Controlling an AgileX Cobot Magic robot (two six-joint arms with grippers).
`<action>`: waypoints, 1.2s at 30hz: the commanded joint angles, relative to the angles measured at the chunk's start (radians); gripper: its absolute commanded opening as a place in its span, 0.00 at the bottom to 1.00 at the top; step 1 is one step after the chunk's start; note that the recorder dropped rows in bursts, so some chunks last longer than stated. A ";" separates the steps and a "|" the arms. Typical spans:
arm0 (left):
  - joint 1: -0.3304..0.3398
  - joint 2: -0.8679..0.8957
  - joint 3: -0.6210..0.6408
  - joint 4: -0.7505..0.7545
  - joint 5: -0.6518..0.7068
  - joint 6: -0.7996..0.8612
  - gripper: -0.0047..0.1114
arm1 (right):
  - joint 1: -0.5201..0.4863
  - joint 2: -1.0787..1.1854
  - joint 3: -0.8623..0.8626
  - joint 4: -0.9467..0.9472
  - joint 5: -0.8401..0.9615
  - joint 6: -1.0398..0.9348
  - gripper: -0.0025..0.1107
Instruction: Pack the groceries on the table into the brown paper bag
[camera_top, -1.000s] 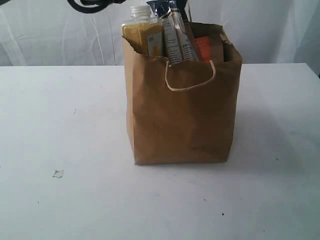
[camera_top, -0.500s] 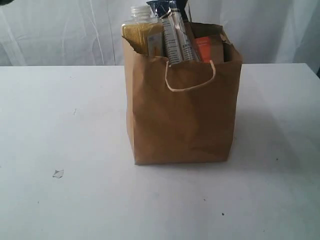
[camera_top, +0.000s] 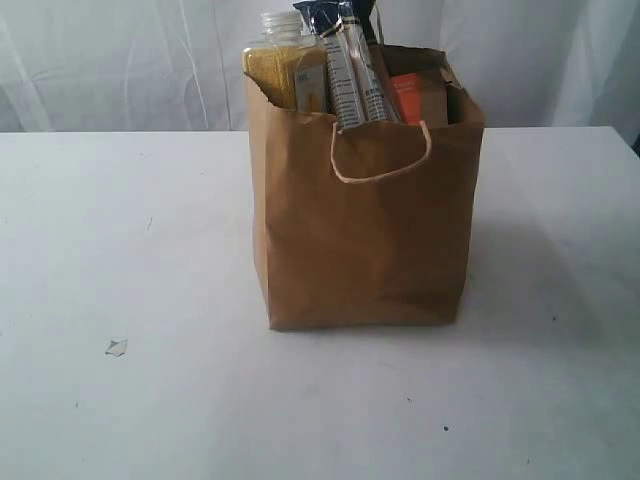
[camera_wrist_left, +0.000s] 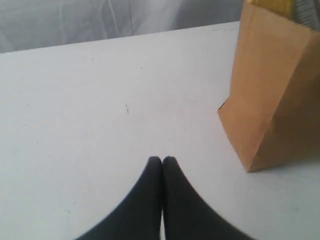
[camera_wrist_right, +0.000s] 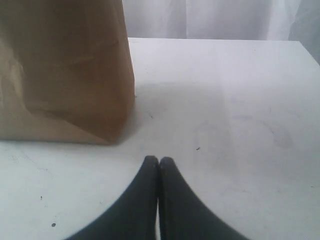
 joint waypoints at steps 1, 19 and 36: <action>-0.005 -0.010 0.004 0.010 0.059 0.003 0.04 | -0.004 -0.006 0.005 0.000 -0.003 0.003 0.02; -0.005 -0.026 0.172 -0.295 -0.346 0.702 0.04 | -0.004 -0.006 0.005 0.000 -0.003 0.003 0.02; -0.005 -0.462 0.847 -0.595 -0.858 0.812 0.04 | -0.004 -0.006 0.005 0.000 -0.003 0.003 0.02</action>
